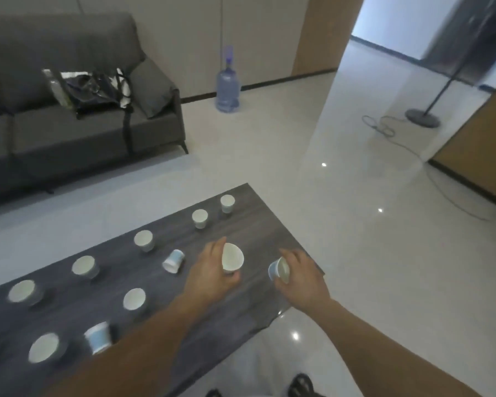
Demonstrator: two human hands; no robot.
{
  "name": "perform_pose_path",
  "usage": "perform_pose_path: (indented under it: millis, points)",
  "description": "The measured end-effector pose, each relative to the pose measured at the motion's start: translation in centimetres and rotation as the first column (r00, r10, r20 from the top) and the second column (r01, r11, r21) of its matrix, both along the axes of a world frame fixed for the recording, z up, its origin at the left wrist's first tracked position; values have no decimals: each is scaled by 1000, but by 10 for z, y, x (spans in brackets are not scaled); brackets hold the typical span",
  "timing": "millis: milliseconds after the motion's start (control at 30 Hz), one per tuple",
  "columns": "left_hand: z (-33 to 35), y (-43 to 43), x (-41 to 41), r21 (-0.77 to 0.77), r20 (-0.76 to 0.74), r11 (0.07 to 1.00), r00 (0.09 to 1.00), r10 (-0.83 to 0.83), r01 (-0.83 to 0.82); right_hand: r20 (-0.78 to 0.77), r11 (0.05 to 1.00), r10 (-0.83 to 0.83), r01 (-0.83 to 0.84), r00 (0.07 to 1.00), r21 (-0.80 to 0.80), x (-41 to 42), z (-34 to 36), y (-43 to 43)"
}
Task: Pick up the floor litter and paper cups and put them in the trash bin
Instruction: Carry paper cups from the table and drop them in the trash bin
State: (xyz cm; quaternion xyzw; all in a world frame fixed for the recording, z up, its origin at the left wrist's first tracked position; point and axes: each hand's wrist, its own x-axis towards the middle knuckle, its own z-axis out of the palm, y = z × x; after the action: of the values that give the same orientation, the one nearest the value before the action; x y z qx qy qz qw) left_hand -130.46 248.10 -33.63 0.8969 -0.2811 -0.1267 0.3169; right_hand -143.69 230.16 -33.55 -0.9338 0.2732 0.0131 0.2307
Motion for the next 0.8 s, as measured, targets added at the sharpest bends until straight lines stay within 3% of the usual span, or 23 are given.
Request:
perform_pose_path:
  millis: [233,467,800]
  points:
    - [15,-127,-80,1,11,944,944,-330,330,83,943,-329,332,941,-14,-130,12,-73]
    - [22,-259,-227,7,22,830,830,-557,557,141,823,-562,569,815,-7,-299,16,-145]
    - [34,-395,-442,20,68,571,569,-820,821,152,526,-841,850,519,11,-524,24,-208]
